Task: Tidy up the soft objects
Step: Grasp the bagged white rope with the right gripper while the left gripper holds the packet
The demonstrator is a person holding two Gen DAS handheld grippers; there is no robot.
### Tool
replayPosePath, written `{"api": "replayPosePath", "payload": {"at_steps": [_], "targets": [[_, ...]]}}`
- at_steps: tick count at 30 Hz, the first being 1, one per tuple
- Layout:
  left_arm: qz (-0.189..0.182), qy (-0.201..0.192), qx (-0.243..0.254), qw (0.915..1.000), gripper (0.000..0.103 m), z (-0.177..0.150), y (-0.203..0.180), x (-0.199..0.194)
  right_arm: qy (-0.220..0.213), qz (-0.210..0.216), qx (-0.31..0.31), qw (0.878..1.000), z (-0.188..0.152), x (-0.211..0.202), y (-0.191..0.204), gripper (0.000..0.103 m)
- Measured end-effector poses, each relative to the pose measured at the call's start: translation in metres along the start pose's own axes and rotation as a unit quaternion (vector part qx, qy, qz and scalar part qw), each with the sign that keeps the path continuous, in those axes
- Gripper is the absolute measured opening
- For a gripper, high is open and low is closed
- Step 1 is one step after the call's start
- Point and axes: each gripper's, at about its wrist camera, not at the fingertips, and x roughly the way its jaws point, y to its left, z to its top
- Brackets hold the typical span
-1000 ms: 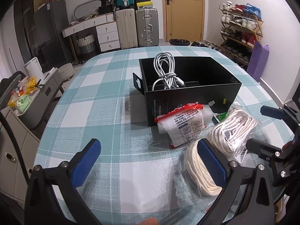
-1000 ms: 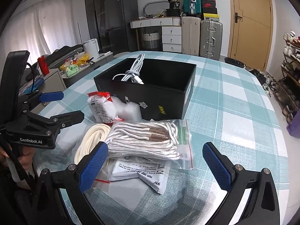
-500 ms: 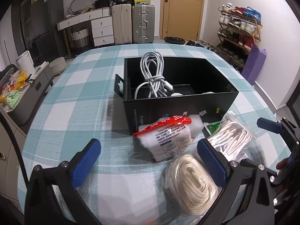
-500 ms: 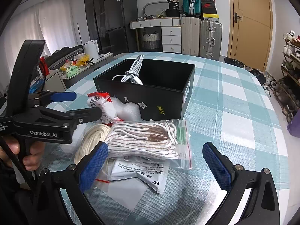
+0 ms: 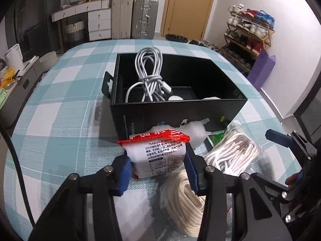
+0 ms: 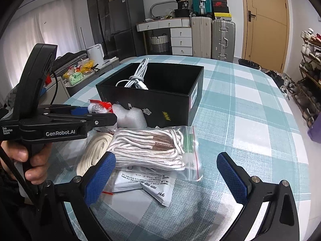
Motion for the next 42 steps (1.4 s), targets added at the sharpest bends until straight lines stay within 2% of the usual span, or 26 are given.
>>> {"api": "replayPosePath", "payload": {"at_steps": [5, 13, 15, 20, 23, 29, 35, 37, 42], "targets": [[0.002, -0.008, 0.013, 0.9999, 0.045, -0.003, 0.0, -0.01, 0.003, 0.0, 0.0, 1.0, 0.001, 0.002, 0.001, 0.102], [0.0, -0.018, 0.007, 0.9998, 0.045, -0.004, 0.009, -0.021, 0.016, -0.002, -0.014, 1.0, 0.0, 0.006, 0.014, 0.102], [0.0, -0.018, 0.005, 0.9998, 0.045, -0.004, 0.011, -0.022, 0.014, -0.026, -0.026, 0.999, 0.002, 0.006, 0.022, 0.102], [-0.001, -0.018, 0.004, 0.9998, 0.045, -0.004, 0.015, -0.023, 0.025, -0.019, -0.077, 0.996, 0.012, 0.01, 0.034, 0.102], [0.0, -0.02, 0.004, 0.9998, 0.045, -0.005, 0.019, -0.026, 0.038, 0.001, -0.113, 0.993, 0.017, 0.012, 0.036, 0.102], [0.003, -0.023, 0.006, 0.9997, 0.045, -0.007, 0.026, -0.03, 0.073, 0.03, -0.219, 0.972, 0.028, 0.017, 0.037, 0.102], [0.006, -0.022, 0.008, 0.9997, 0.045, -0.008, 0.028, -0.031, 0.105, 0.067, -0.317, 0.94, 0.028, 0.031, 0.047, 0.102], [0.006, -0.021, 0.01, 0.9997, 0.045, -0.008, 0.028, -0.031, 0.111, 0.081, -0.337, 0.931, 0.029, 0.035, 0.049, 0.101], [0.007, -0.022, 0.016, 0.9996, 0.045, -0.009, 0.026, -0.032, 0.143, 0.129, -0.353, 0.916, 0.031, 0.056, 0.051, 0.09]]}}
